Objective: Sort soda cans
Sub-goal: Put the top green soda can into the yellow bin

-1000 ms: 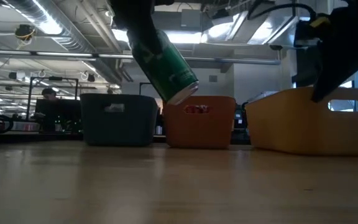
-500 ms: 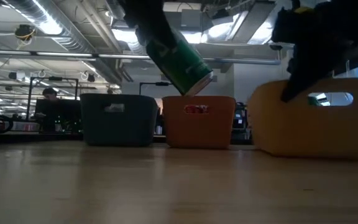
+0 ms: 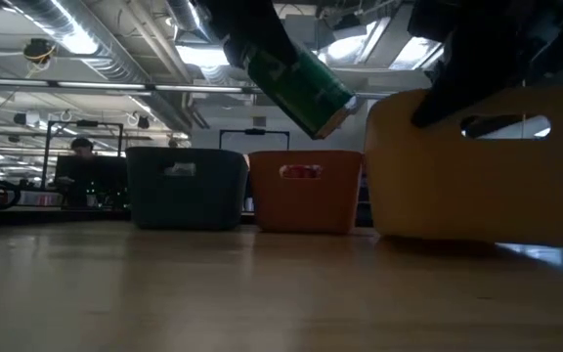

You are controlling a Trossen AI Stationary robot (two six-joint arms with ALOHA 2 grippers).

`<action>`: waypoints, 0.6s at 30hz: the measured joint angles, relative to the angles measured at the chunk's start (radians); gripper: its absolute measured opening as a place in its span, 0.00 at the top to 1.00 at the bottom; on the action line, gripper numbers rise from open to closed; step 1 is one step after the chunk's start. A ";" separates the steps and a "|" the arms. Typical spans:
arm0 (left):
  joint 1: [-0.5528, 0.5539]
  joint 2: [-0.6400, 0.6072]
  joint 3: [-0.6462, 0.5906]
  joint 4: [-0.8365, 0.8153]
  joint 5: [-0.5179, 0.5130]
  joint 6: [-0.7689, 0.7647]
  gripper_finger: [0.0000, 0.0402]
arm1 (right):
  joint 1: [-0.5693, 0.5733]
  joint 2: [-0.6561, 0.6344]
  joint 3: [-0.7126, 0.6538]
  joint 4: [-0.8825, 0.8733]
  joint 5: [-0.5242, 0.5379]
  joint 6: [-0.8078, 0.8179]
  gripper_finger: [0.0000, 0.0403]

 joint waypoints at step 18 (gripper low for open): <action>0.014 0.002 0.096 -0.010 0.001 -0.037 0.23 | -0.022 -0.107 0.213 -0.437 -0.184 0.104 0.56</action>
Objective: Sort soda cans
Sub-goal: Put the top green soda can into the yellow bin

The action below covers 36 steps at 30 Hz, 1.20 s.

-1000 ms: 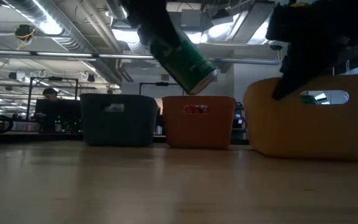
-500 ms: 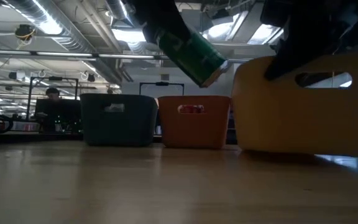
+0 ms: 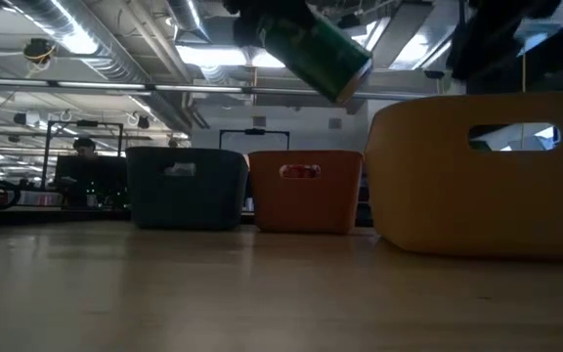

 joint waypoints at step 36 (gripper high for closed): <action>0.103 0.314 0.355 0.081 0.188 0.138 0.23 | 0.032 -0.288 -0.410 0.451 0.594 -0.214 0.98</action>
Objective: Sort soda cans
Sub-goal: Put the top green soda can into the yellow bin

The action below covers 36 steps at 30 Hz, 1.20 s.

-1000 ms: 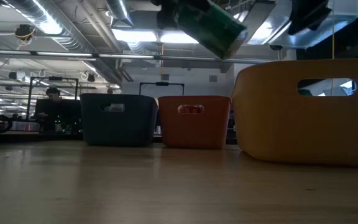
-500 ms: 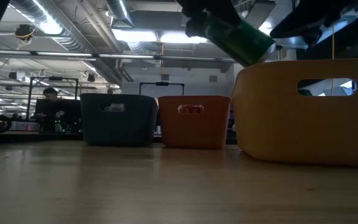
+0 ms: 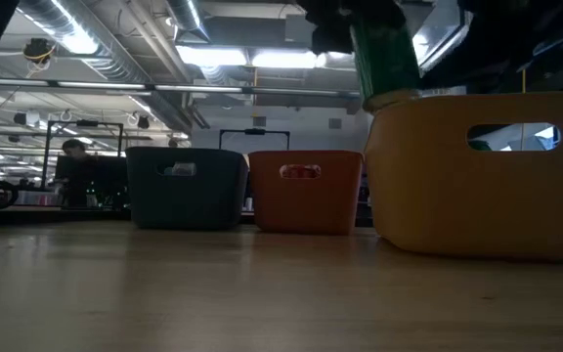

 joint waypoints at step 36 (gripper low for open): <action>0.012 0.298 -0.002 0.214 -0.071 0.041 0.23 | -0.001 -0.191 0.111 -0.487 -0.042 0.208 0.99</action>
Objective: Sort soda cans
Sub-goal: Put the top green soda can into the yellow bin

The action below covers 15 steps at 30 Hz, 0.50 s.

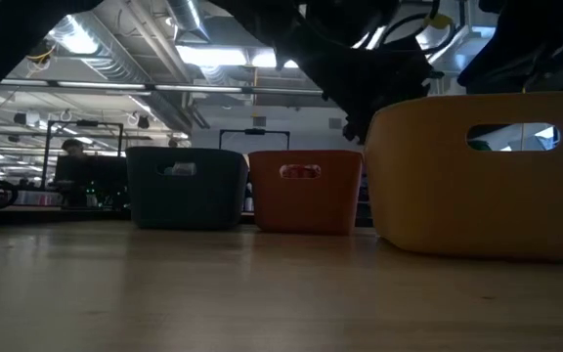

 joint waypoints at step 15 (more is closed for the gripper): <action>-0.010 0.010 0.001 -0.002 -0.024 0.012 0.14 | 0.001 0.052 0.000 0.001 0.005 0.000 0.99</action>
